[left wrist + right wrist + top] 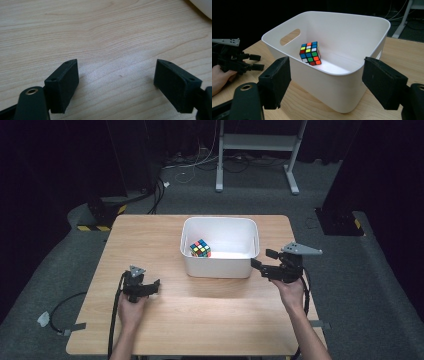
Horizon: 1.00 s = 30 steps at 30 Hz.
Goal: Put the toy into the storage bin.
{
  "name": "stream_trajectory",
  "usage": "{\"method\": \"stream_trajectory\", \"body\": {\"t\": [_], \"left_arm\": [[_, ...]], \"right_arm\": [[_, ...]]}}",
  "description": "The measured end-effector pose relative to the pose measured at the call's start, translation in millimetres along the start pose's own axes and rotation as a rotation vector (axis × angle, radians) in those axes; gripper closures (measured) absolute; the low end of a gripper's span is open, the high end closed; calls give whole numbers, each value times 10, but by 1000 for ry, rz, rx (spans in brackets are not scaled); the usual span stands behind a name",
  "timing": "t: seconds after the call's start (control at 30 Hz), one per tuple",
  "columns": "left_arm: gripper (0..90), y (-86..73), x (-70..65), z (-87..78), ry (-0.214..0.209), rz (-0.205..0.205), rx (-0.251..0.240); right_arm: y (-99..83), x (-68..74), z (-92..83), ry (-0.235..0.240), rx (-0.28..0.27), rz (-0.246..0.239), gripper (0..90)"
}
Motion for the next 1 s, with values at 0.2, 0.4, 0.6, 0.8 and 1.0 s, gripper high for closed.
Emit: {"method": "stream_trajectory", "body": {"t": [0.2,0.4,0.6,0.8,1.0], "left_arm": [[200,0,0,-1,1,0,1],[200,1,-1,0,1,-2,0],[200,0,0,-1,1,0,1],[200,0,0,-1,1,0,1],[200,0,1,-1,1,1,1]], "right_arm": [[-34,14,-27,-1,-5,0,227],[-69,28,-50,-5,-11,-4,227],[-120,38,-62,-3,-12,1,228],[-163,39,-66,0,-15,8,228],[-229,43,-64,3,-13,18,229]]}}
Point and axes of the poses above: each handheld gripper's, and its own axes: z roughly forward along the jaws, y roughly out of its top, x roughly to its left, the point moved 8 cm from there along z, roughly forward along the jaws, and after that the axes turned 4 degrees about z, right-handed, at the moved point
